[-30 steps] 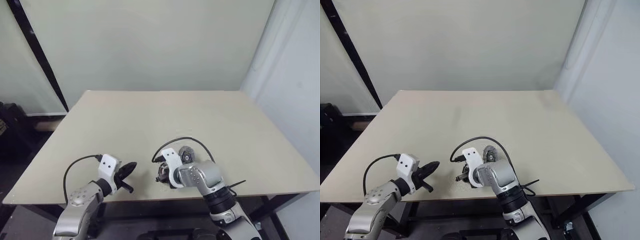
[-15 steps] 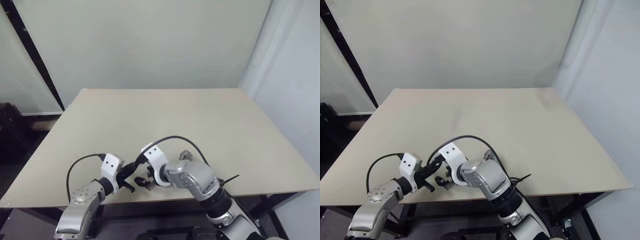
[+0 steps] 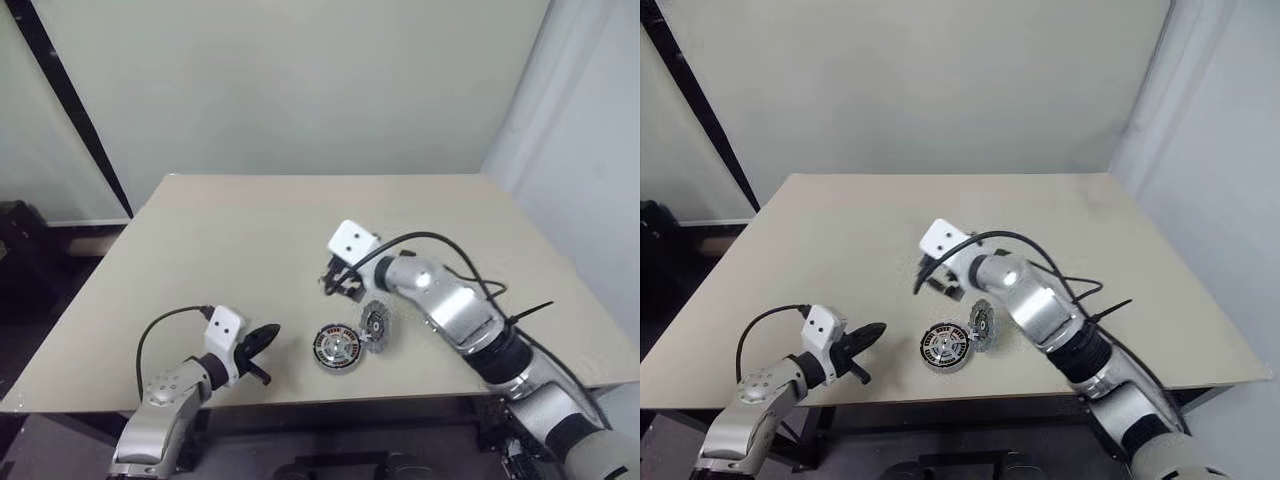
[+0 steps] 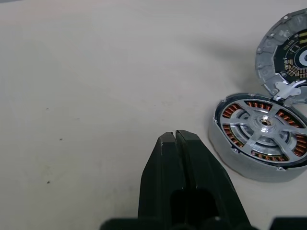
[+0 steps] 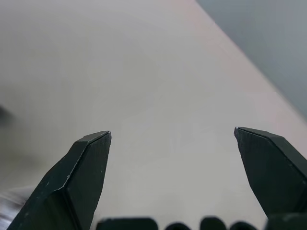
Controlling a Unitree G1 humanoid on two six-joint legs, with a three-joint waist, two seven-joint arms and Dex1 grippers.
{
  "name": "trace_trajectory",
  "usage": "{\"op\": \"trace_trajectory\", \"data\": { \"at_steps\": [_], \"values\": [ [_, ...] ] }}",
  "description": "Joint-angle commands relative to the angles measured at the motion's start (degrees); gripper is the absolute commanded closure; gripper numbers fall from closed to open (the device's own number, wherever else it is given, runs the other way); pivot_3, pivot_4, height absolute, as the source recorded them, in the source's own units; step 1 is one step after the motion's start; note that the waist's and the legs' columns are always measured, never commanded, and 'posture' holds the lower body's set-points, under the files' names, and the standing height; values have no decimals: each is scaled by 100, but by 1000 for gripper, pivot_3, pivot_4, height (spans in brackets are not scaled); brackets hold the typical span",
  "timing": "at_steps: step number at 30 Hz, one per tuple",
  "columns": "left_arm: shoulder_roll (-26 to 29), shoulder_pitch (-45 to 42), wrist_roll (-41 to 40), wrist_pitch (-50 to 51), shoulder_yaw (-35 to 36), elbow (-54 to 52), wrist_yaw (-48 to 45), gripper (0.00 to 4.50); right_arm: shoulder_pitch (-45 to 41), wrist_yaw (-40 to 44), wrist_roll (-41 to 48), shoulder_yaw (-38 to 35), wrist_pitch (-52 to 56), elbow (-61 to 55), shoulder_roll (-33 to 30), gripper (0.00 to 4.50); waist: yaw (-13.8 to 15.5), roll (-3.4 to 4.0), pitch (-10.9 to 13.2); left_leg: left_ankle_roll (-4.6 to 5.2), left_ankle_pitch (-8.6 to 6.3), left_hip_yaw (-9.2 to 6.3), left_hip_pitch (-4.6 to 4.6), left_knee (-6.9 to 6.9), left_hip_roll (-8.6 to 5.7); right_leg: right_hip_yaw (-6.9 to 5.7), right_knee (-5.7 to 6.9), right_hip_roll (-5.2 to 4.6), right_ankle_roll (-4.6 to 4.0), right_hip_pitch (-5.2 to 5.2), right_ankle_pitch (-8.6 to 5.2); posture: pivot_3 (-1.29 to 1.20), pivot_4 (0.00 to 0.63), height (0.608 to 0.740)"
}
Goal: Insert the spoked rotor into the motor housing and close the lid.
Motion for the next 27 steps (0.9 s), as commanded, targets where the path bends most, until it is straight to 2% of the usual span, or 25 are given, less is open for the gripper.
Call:
{"op": "trace_trajectory", "data": {
  "at_steps": [1, 7, 11, 15, 20, 23, 27],
  "values": [
    [73, -143, 4, -77, -30, -69, -103, 4500, -177, 258, -586, -86, -393, 157, -675, 6, 3, 5, 3, 0, 0, 0, -1, 0, 0, -1, 0, 0, -2, 0, 1, 0, 0, 740],
    [156, -248, -1, -32, -71, -47, -231, 4500, -77, 1059, -1364, 292, -390, 288, -1747, 6, -7, 13, 7, 3, 0, 6, 2, 2, -1, 7, -1, 1, 0, -1, 0, 0, 0, 740],
    [197, -291, 7, -26, -86, -35, -273, 4500, 183, 1595, -1410, 356, -158, 141, -1884, 6, -3, 14, 8, 4, 1, 2, 4, 1, 4, 6, 1, 8, -1, 0, 1, 0, 0, 740],
    [229, -320, 2, -11, -89, -52, -292, 4500, 677, 1784, -959, 32, 139, -69, -1313, 6, -5, 11, 7, 4, 1, 0, 4, 5, 3, 4, 2, 8, -1, 5, 2, 0, 0, 740],
    [287, -315, -13, 10, -77, -88, -307, 4500, 1163, 1591, -440, -367, 276, -209, -315, 6, -1, 13, 8, 4, 2, 0, 4, 15, 3, 5, 9, 9, 1, 6, 6, 0, 0, 740],
    [328, -299, -23, 34, -68, -128, -306, 4500, 1351, 1326, -321, -499, 92, -90, 232, 6, -4, 12, 7, 4, 2, -2, 4, 25, 3, 4, 10, 9, 4, 12, 10, 0, 0, 740],
    [378, -271, -31, 78, -50, -196, -295, 4500, 1441, 1087, -387, -438, -115, 211, 624, 6, -3, 14, 8, 3, 2, 0, 4, 36, 4, 5, 13, 9, 5, 14, 16, 0, 0, 740]
  ]
}}
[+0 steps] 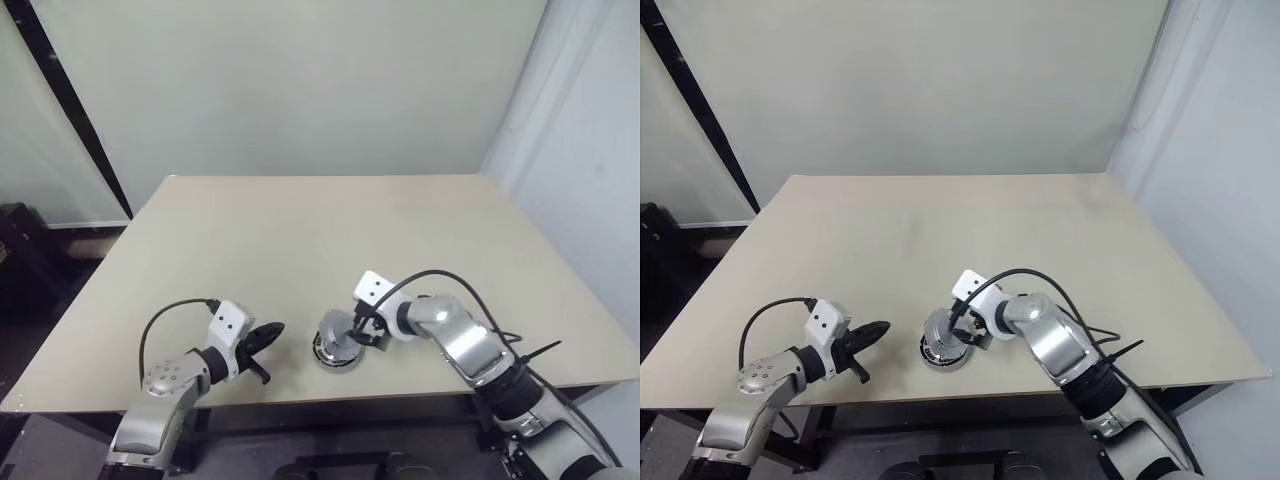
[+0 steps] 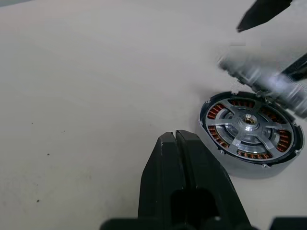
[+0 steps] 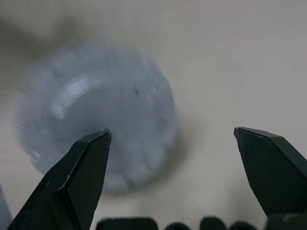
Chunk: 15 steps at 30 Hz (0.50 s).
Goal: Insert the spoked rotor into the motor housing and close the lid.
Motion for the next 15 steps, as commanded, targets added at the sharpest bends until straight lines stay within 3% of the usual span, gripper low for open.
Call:
{"op": "trace_trajectory", "data": {
  "at_steps": [1, 9, 15],
  "values": [
    [95, -26, -32, 12, 103, -287, -12, 4500, 31, -217, 10, -127, -243, 167, 178, 6, 3, 0, 0, 0, 0, 1, 0, 2, 0, 0, 0, 0, -1, 1, 1, 0, 0, 740],
    [168, 51, -32, 61, 150, -390, 17, 4500, 78, -41, 286, -371, -484, 434, 250, 6, 1, 0, 0, -1, 0, 3, 0, 9, -1, 2, 1, -2, -3, 4, 4, 0, 0, 740],
    [153, -3, -14, 59, 100, -368, 14, 4500, 53, 681, 891, -851, -1031, 850, 94, 6, 2, 0, 0, 0, 0, 1, 2, 9, -1, 0, 2, 0, -3, 6, 4, 0, 0, 740]
  ]
}}
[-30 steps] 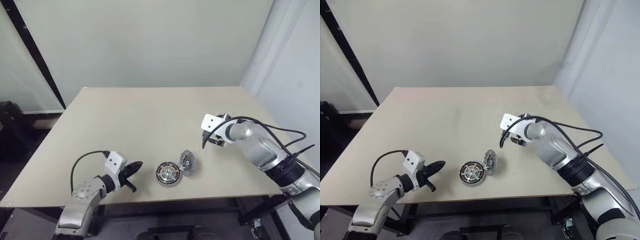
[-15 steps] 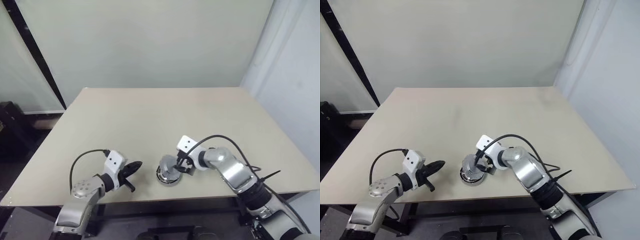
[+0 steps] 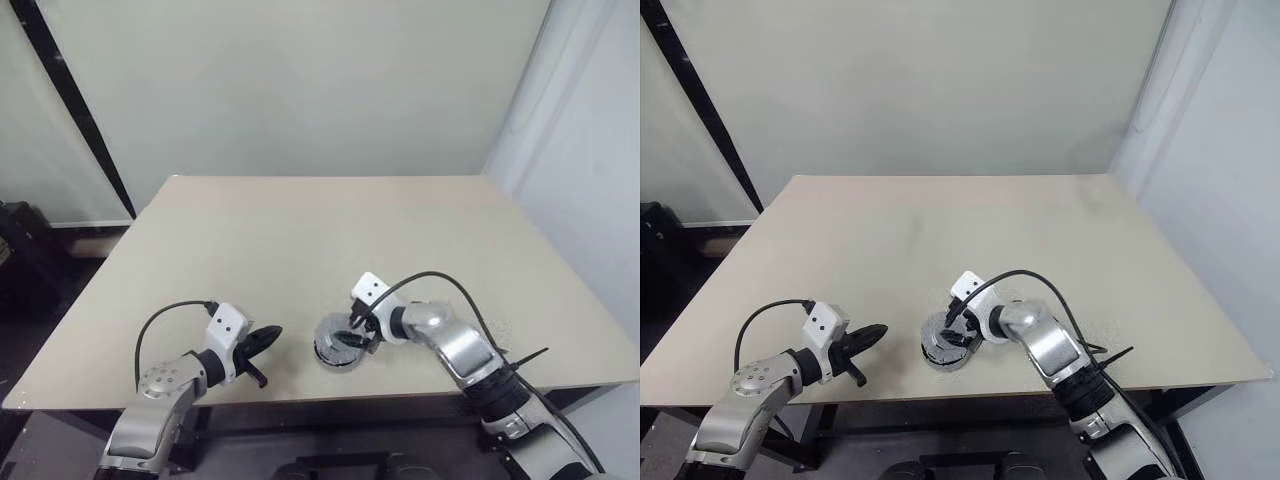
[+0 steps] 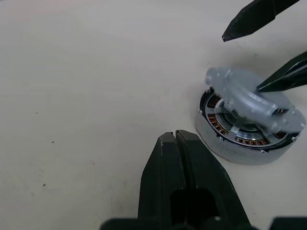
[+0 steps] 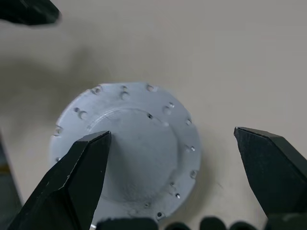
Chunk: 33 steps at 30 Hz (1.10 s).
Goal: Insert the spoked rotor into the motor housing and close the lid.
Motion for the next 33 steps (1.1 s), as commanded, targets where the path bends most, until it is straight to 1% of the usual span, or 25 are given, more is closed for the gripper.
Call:
{"op": "trace_trajectory", "data": {
  "at_steps": [1, 5, 11, 22, 25, 27, 33],
  "values": [
    [61, -118, -13, -45, 84, -222, -1, 4500, -103, 397, 358, -337, -358, 88, -86, 6, -1, 0, 0, 0, 0, 1, 0, 1, 0, 1, 0, 0, 0, 0, 0, 0, 0, 740],
    [64, -150, -9, -46, 62, -206, -20, 4500, -70, 687, 544, -408, -498, 220, -92, 6, -2, 0, 0, 0, 0, 0, 0, 1, 0, 1, 1, 1, 0, 0, 0, 0, 0, 740],
    [77, -183, -10, -28, 38, -211, -50, 4500, 10, 896, 389, -161, -933, 614, -85, 6, -1, 0, 0, 0, 0, 1, 2, 2, 0, 2, 3, 1, 0, 1, 1, 0, 0, 740],
    [162, -191, -21, 15, 45, -238, -114, 4500, -9, 825, 60, 163, -1536, 1116, 70, 6, -1, 1, 0, 0, 0, 1, 2, 12, 0, 3, 11, 1, -1, 3, 1, 0, 0, 740],
    [179, -206, -23, 27, 47, -235, -127, 4500, -4, 772, 25, 145, -1601, 1182, 111, 608, -1, 1, 0, 0, 0, 1, 3, 17, 0, 4, 20, 1, 0, 2, 1, 0, 0, 740],
    [183, -221, -18, 33, 42, -230, -136, 4500, -2, 774, 6, 134, -1569, 1153, 128, 1244, -1, 1, -1, 0, 0, 2, 4, 23, 0, 6, 33, 1, 0, -1, 1, 0, 0, 740],
    [168, -278, -7, 32, -7, -189, -150, 4500, -106, 794, -176, 266, -1186, 943, 99, 1269, 0, 2, 0, 0, 2, 1, 8, 42, 0, 7, 62, 1, -1, -3, 0, 0, 0, 740]
  ]
}}
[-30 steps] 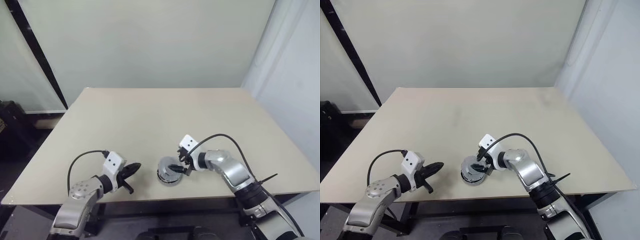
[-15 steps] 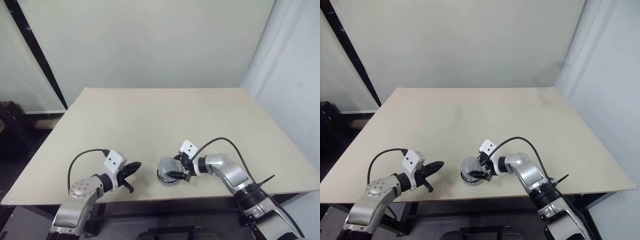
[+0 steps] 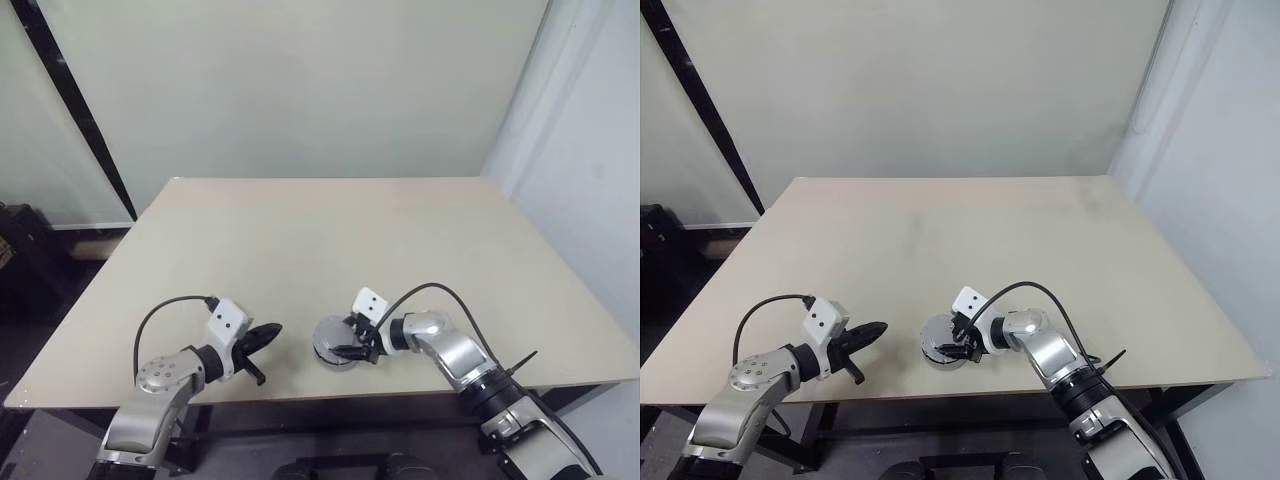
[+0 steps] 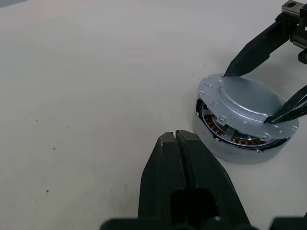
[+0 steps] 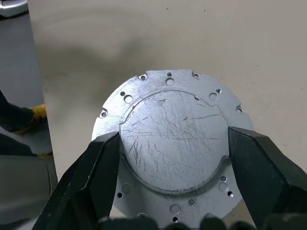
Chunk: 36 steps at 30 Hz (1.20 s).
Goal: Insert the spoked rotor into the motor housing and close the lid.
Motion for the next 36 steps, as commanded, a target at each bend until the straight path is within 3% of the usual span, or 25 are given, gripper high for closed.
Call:
{"op": "trace_trajectory", "data": {
  "at_steps": [1, 36],
  "values": [
    [28, -151, -6, -21, 4, -182, -24, 4500, -169, 0, -159, 92, 191, -252, -33, 1269, 0, 0, 0, 0, 0, 0, 0, 2, 0, 0, 1, 0, -1, 0, 0, 0, 0, 740],
    [-189, -282, 159, -91, -353, -10, 41, 4500, -545, -367, -824, 805, 1756, -434, 116, 1269, -3, 2, -5, -1, 1, 2, 12, 5, 0, 3, 6, 0, -4, 9, 2, 0, 0, 740]
  ]
}}
